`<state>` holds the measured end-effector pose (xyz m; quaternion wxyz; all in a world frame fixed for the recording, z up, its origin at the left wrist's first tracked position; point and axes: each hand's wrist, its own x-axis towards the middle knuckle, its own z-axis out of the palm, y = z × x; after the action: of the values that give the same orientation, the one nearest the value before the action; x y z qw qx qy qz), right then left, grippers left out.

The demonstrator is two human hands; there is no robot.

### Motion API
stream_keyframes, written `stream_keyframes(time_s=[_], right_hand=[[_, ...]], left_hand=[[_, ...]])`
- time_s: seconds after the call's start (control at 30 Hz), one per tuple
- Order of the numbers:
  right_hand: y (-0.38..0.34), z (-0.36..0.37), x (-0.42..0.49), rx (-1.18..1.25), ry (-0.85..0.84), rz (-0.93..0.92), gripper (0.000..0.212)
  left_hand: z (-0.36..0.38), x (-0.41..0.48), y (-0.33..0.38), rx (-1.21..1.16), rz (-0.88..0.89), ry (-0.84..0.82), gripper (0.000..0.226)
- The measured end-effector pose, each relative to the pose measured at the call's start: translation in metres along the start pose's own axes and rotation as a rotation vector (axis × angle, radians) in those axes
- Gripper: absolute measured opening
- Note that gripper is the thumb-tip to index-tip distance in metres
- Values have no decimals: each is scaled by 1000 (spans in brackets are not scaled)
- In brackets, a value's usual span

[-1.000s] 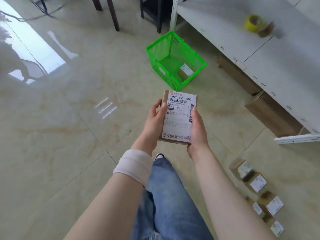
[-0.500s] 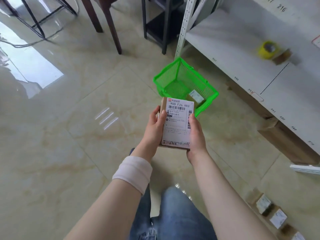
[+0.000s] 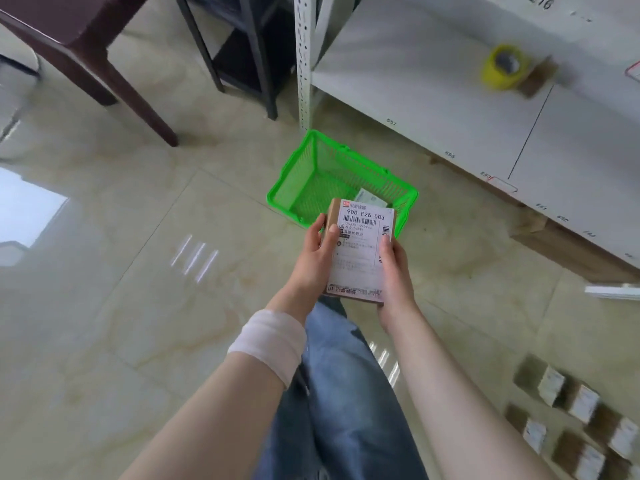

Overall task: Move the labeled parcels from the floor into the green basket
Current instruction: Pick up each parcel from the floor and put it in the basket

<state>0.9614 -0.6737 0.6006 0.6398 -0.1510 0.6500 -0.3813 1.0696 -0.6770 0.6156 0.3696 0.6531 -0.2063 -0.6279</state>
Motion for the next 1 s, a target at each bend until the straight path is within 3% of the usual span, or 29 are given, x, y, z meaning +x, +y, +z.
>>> stream_keyframes(time_s=[0.23, 0.5, 0.67, 0.83, 1.0], right_hand=[[-8, 4, 148, -16, 88, 45, 37], [102, -7, 376, -9, 198, 59, 40], [162, -22, 471, 91, 283, 68, 33], [206, -27, 523, 267, 309, 97, 54], [230, -26, 524, 504, 410, 281, 76]], left_hand=[[33, 153, -6, 63, -63, -100, 53], [47, 407, -116, 201, -325, -185, 59], [63, 512, -184, 345, -336, -281, 60], [74, 575, -217, 441, -243, -260, 52], [90, 599, -241, 420, -192, -134, 57]])
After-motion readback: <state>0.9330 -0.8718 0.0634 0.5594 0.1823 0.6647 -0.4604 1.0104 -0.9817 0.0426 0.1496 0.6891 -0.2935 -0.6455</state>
